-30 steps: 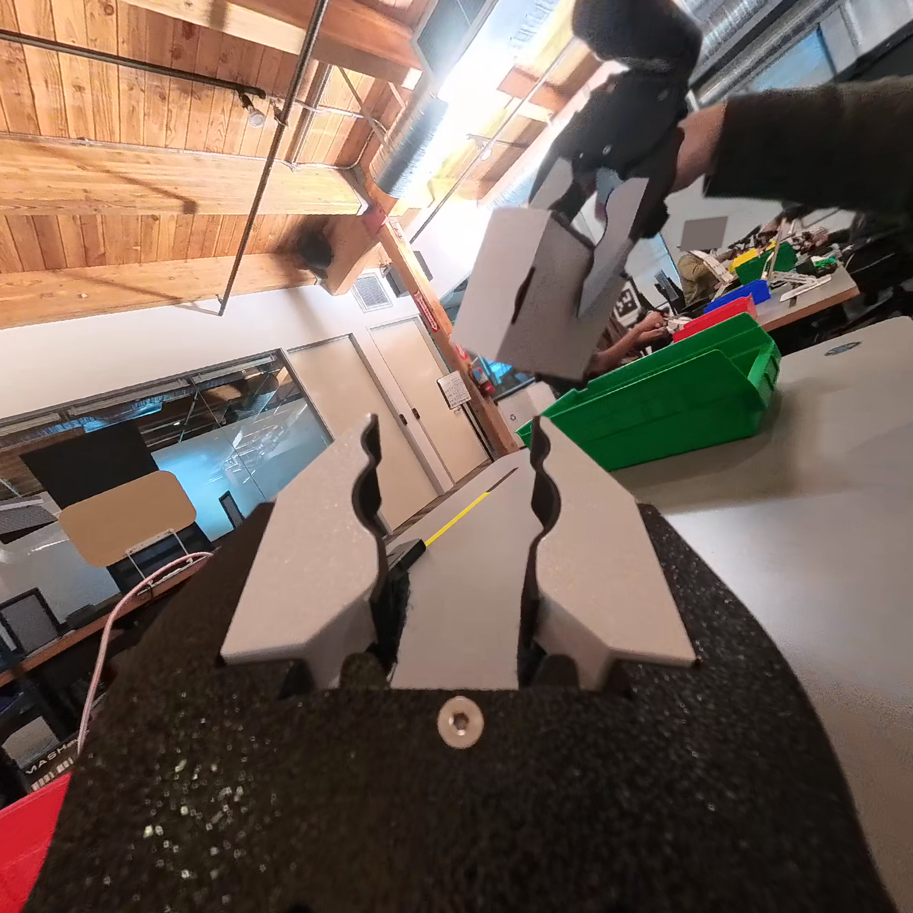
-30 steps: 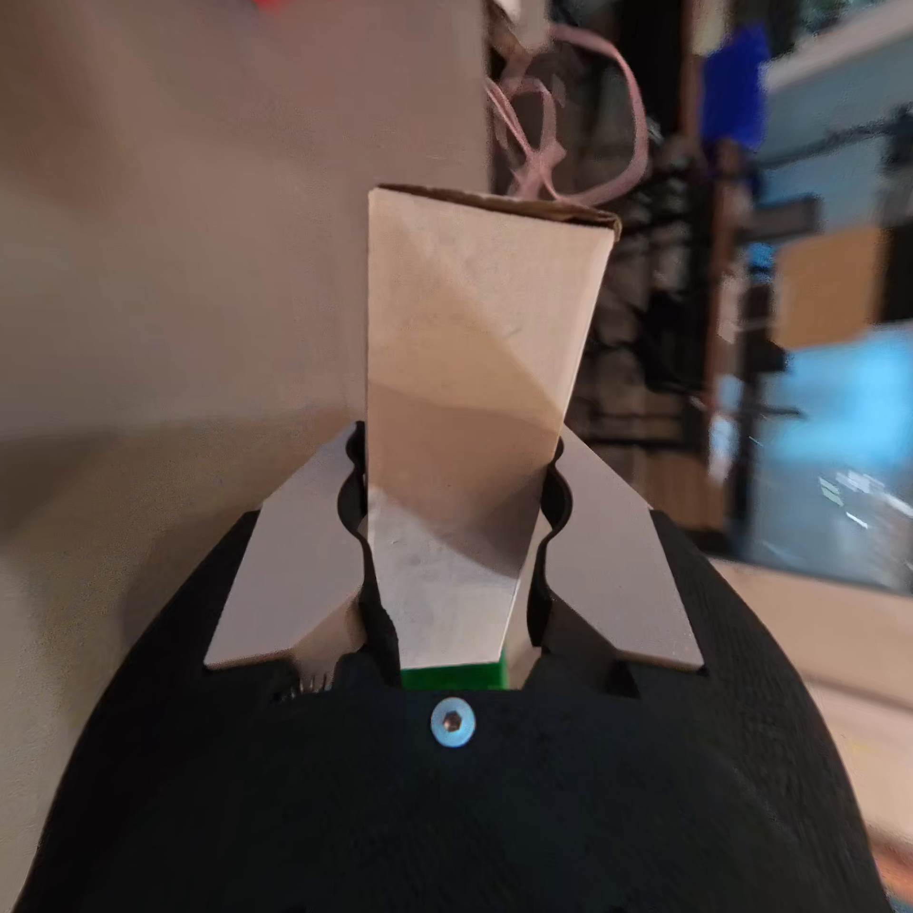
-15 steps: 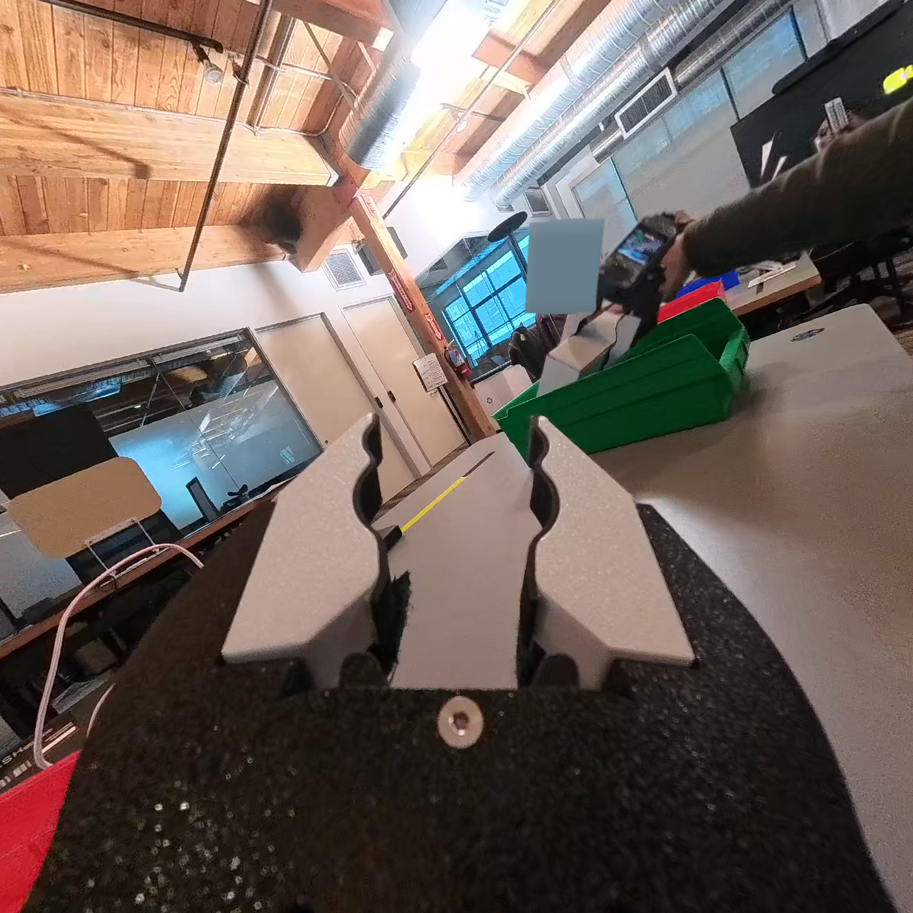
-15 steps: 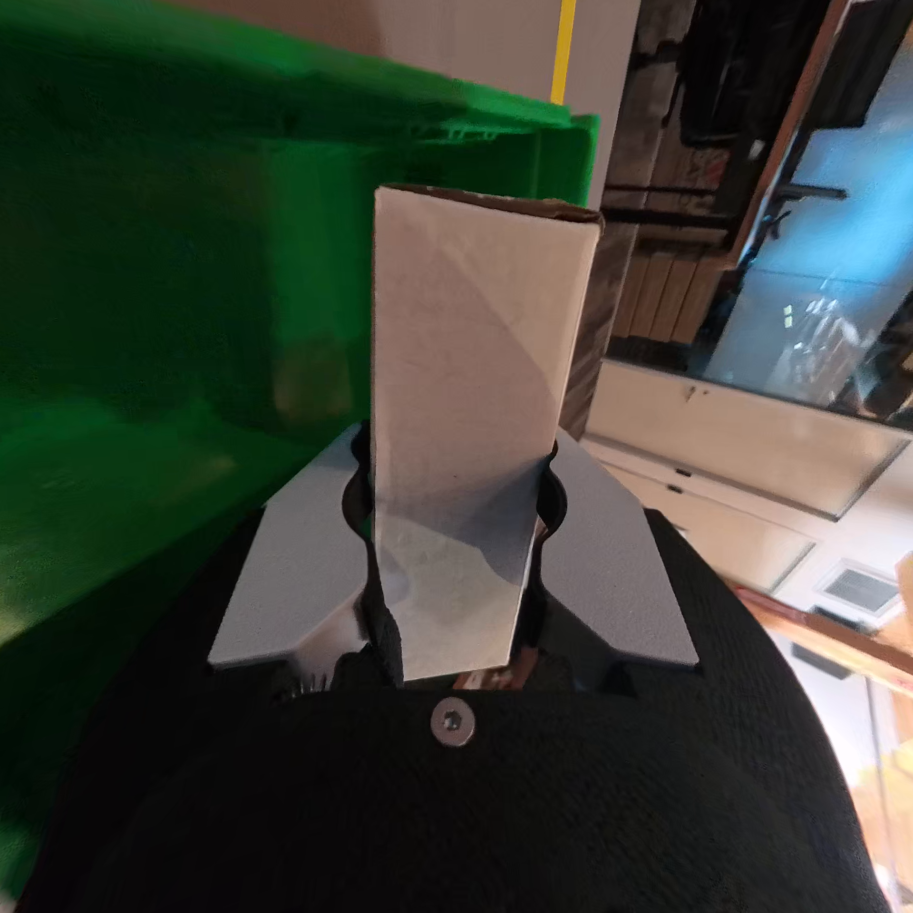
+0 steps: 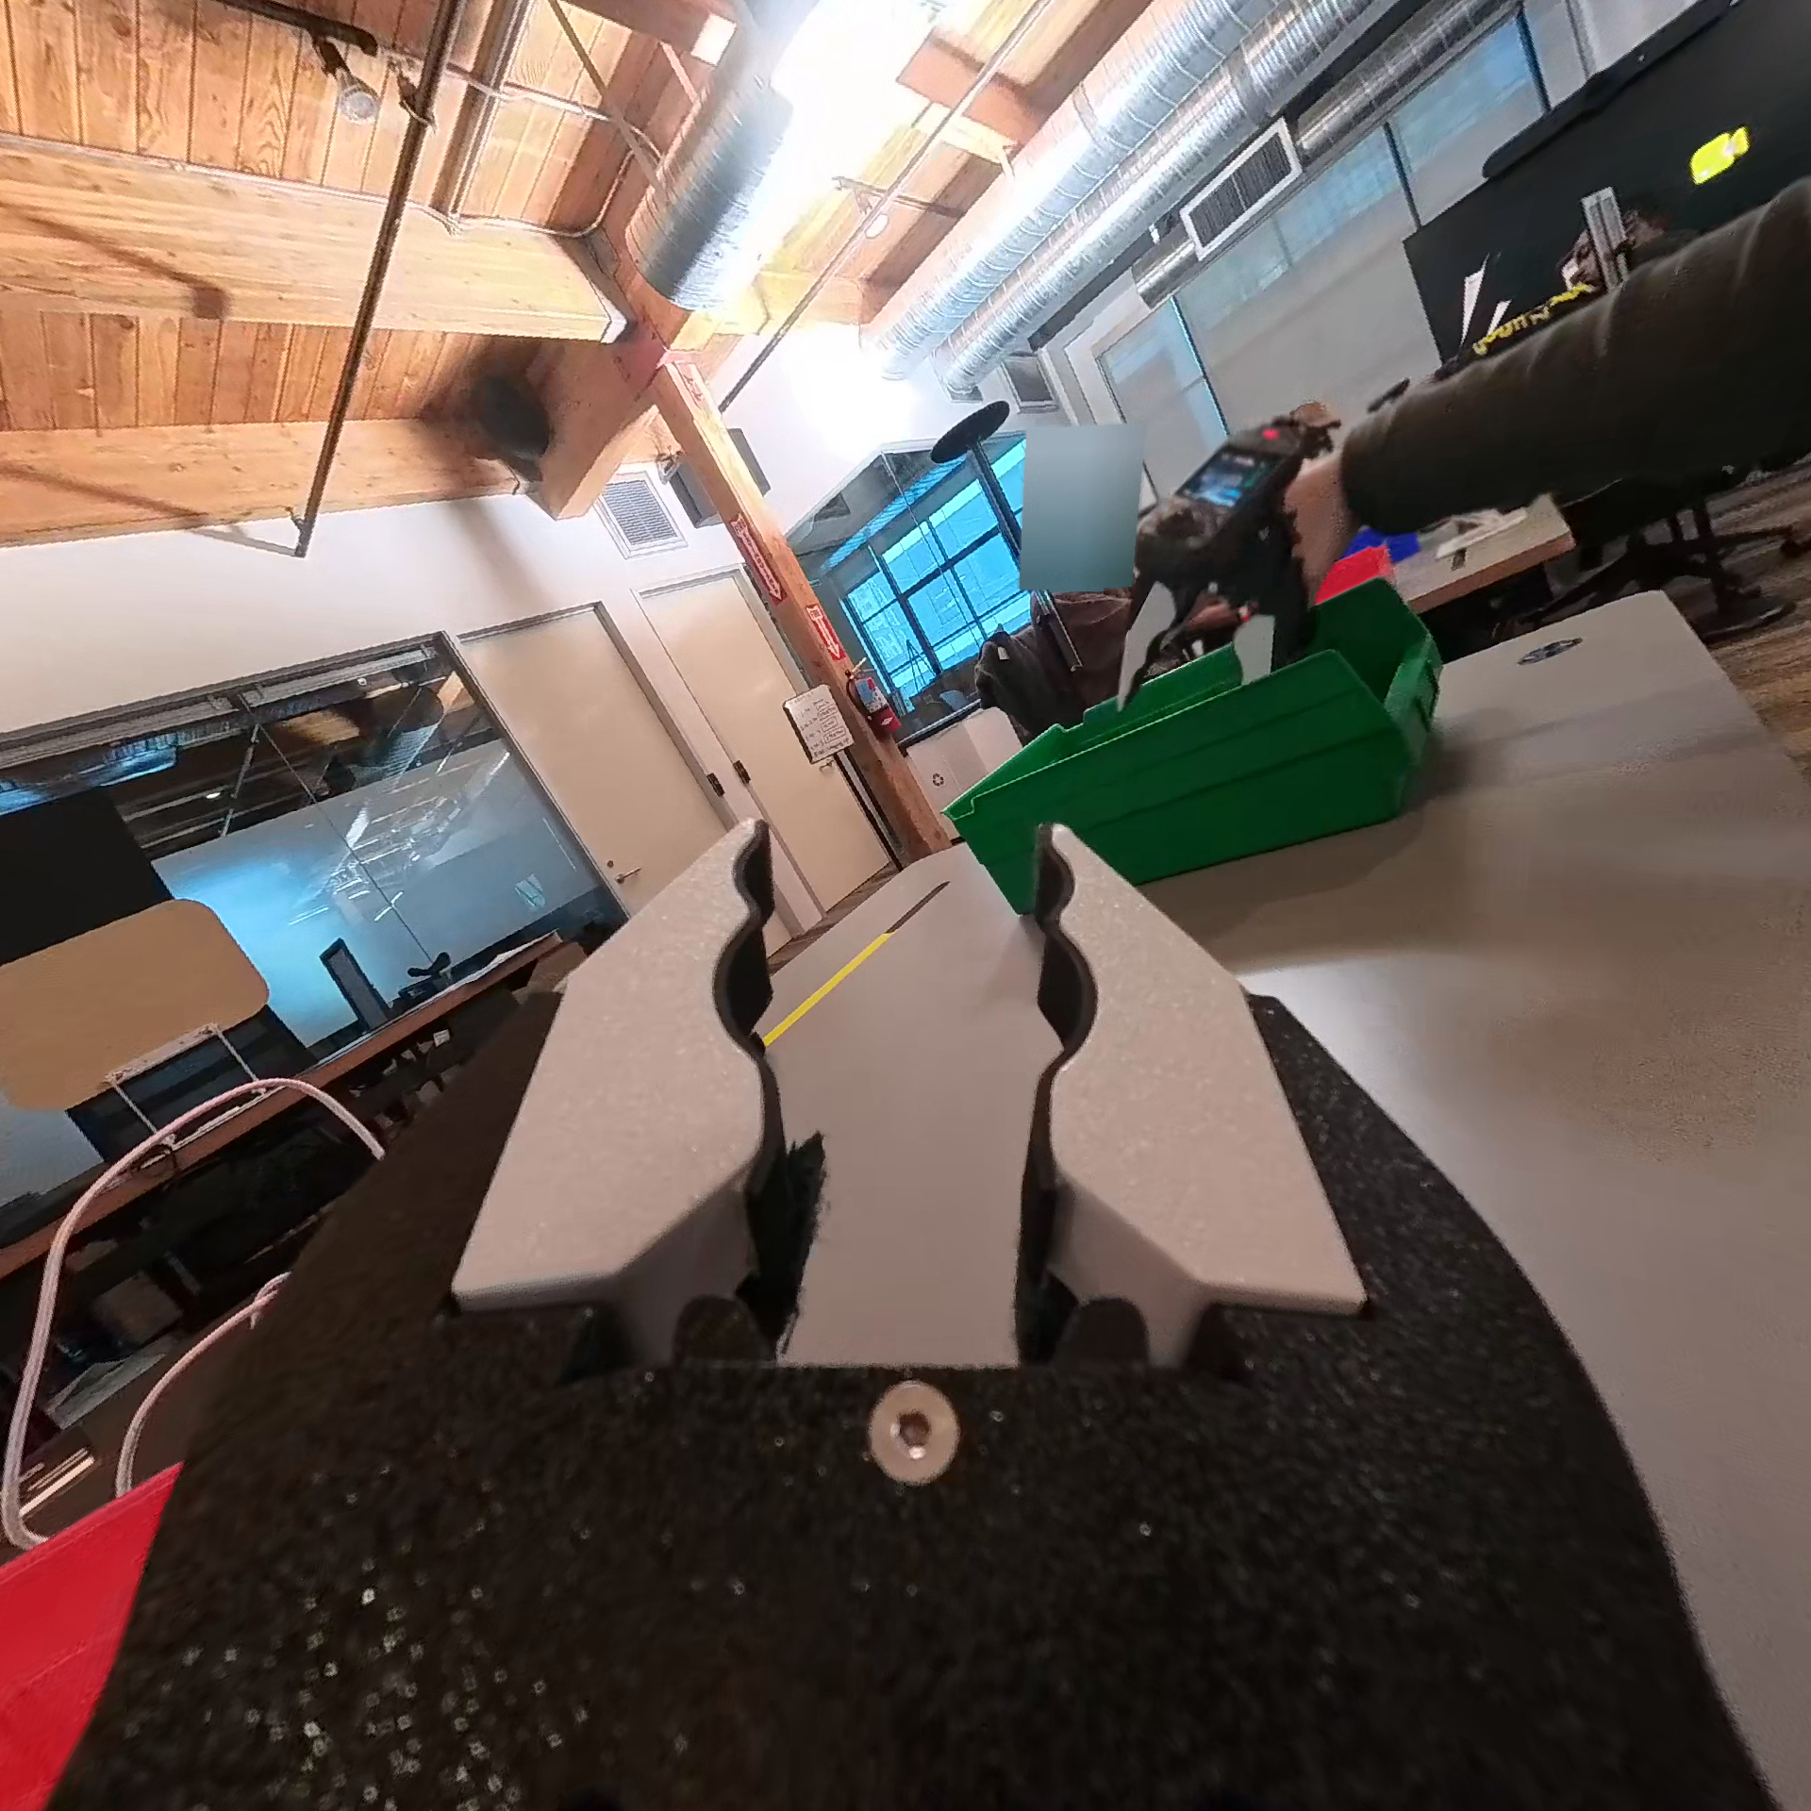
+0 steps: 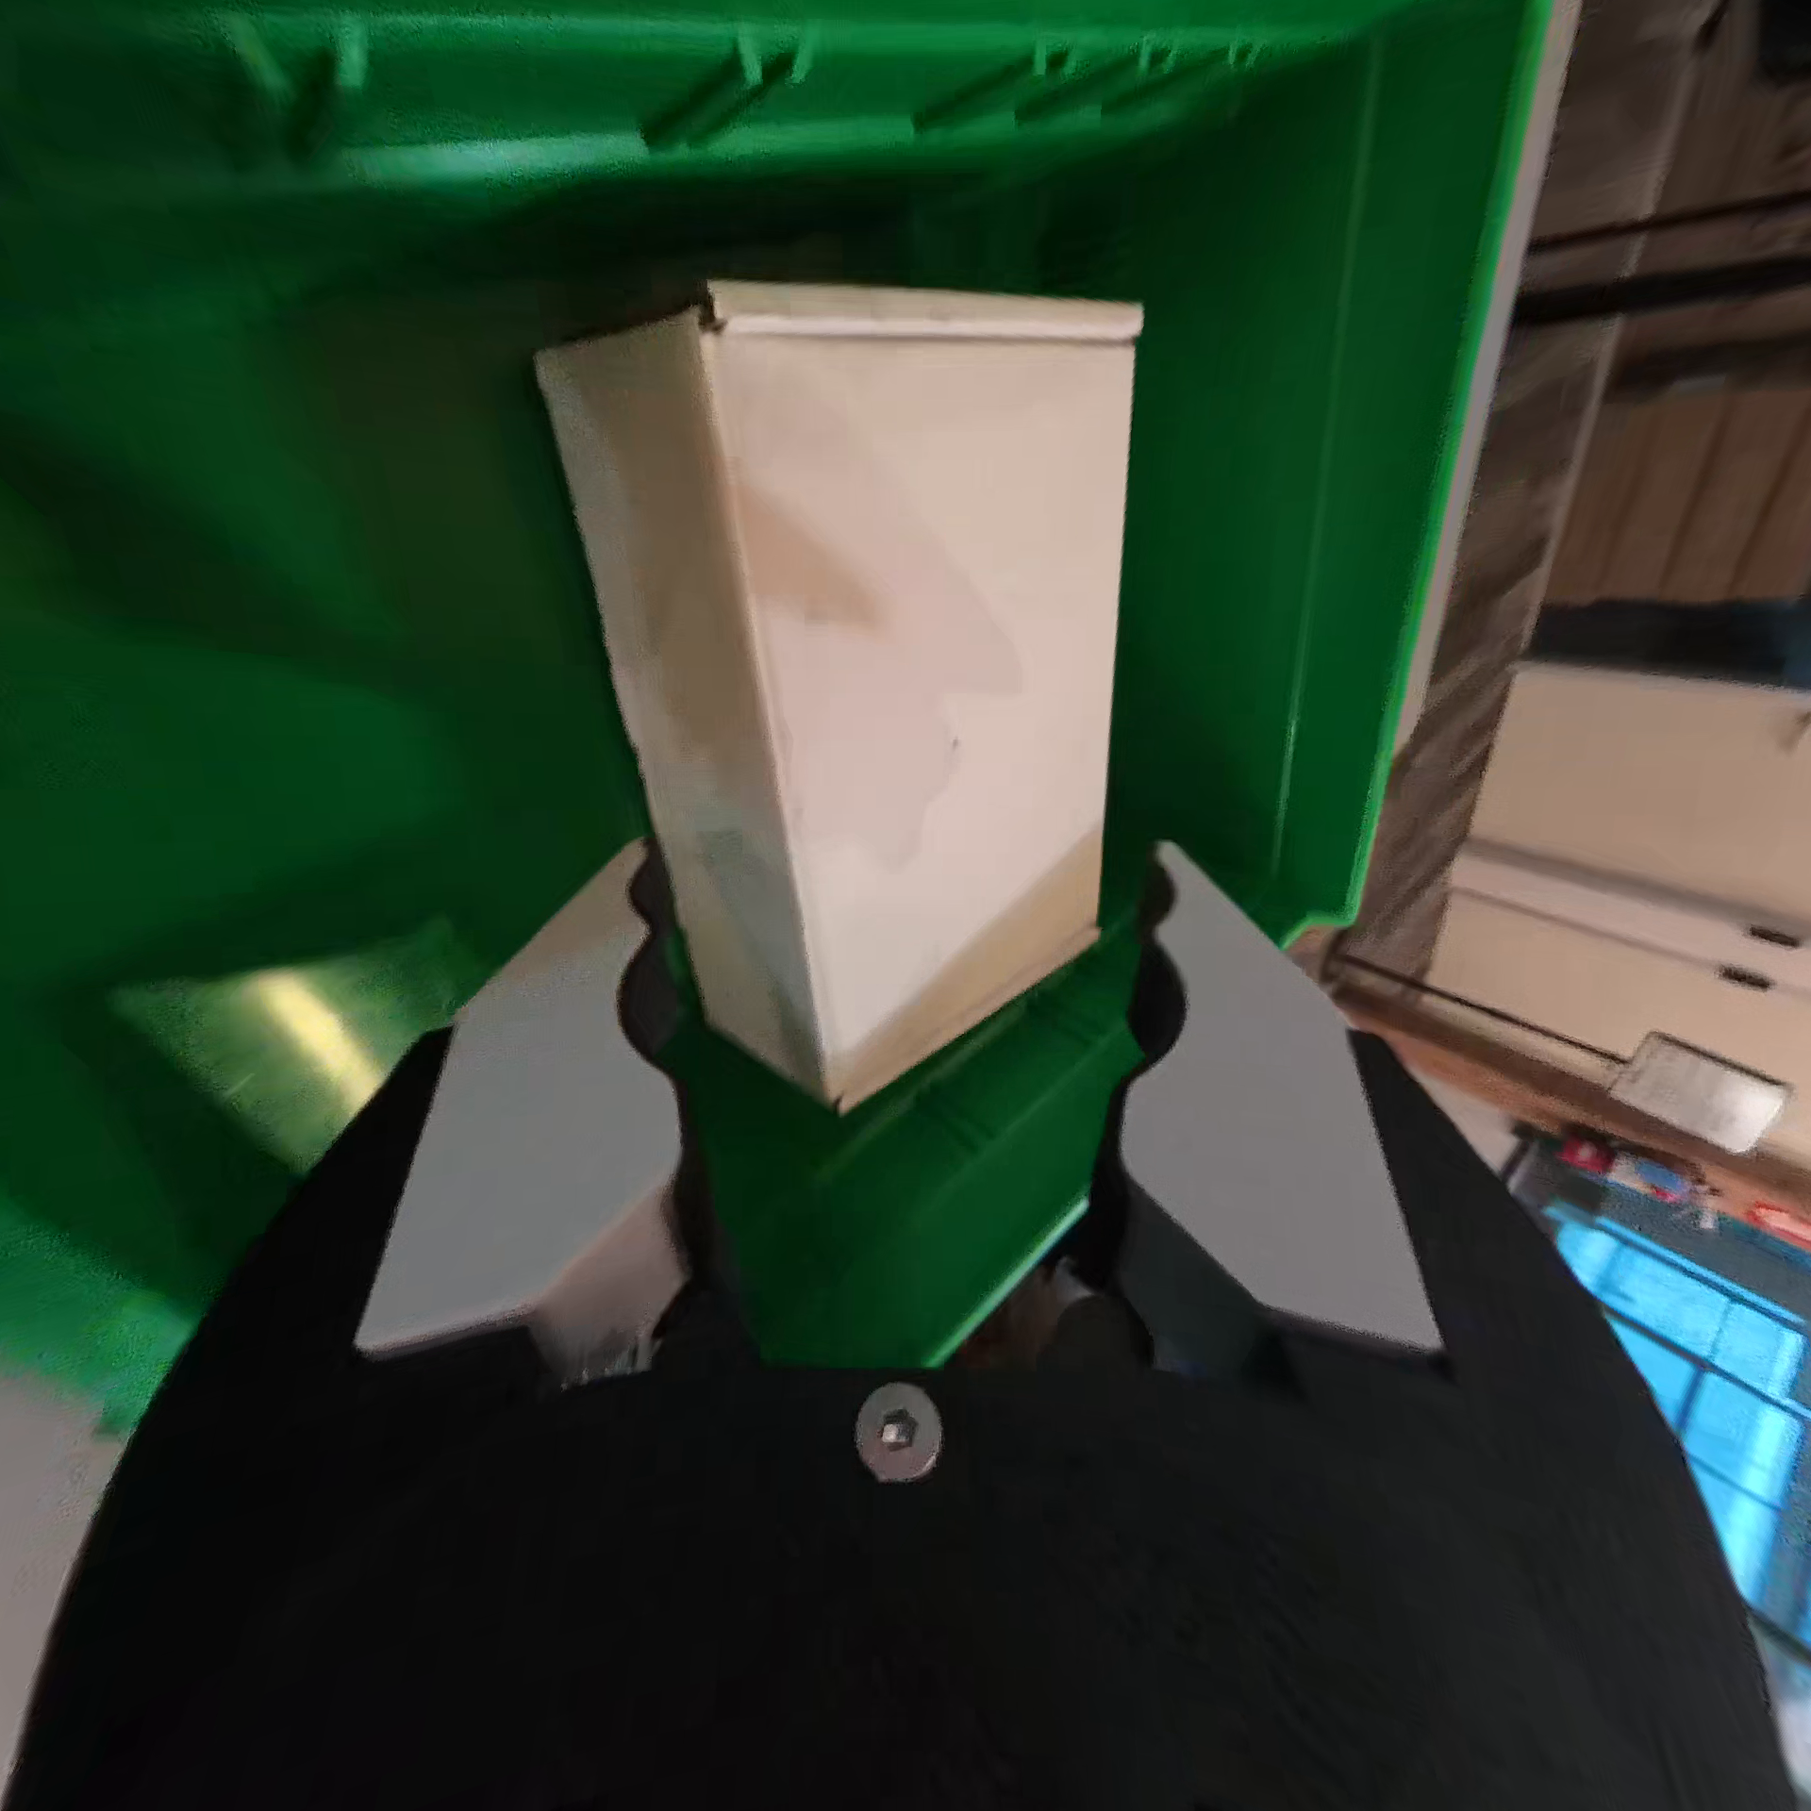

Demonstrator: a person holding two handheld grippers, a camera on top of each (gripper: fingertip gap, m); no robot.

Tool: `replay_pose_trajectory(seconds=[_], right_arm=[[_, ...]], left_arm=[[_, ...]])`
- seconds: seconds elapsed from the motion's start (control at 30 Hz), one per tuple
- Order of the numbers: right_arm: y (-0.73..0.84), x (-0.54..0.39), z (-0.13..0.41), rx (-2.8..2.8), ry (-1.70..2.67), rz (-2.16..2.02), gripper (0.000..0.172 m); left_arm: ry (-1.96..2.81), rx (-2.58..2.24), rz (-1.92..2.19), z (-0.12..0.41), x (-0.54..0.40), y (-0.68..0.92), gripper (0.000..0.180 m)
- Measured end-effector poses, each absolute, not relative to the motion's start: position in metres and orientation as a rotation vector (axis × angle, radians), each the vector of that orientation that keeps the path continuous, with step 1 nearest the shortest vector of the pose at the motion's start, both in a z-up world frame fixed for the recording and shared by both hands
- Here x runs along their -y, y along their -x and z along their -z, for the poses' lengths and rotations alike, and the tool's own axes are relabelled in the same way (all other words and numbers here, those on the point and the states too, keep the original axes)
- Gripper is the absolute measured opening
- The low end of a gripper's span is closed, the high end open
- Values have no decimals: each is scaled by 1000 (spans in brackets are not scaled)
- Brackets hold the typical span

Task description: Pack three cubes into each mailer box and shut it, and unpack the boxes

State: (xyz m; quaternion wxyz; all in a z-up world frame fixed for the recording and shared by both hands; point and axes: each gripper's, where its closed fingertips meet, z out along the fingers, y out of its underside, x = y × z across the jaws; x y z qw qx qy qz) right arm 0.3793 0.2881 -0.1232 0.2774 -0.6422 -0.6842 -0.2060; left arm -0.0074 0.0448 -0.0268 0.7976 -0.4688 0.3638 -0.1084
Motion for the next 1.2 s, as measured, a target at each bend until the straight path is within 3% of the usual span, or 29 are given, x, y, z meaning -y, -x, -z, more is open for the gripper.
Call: replay_pose_trajectory(seconds=[0.13, 0.2, 0.33, 0.67, 0.8, 0.93, 1.1, 1.2], right_arm=[[-374, -240, 123, 1876, 1980, 205, 26], [-369, -225, 135, 1910, 2095, 75, 17], [-365, -249, 158, 1958, 2020, 232, 0], [-360, -299, 147, 1821, 1767, 588, 0], [-358, -308, 83, 1525, 1695, 722, 0], [-266, -264, 5, 1261, 1512, 364, 2], [-116, -188, -35, 1032, 1231, -358, 53], [-68, -186, -29, 853, 1104, -566, 66]], left_arm=[[1007, -789, 235, 28, -45, 5, 52], [1008, -791, 234, 28, -45, 5, 52], [1010, -789, 233, 28, -45, 6, 52], [1019, -787, 248, 28, -46, 7, 51], [1024, -786, 244, 29, -47, 7, 51], [1027, -786, 241, 29, -47, 6, 51], [1031, -793, 235, 30, -47, 6, 51], [1031, -787, 234, 30, -47, 7, 51]])
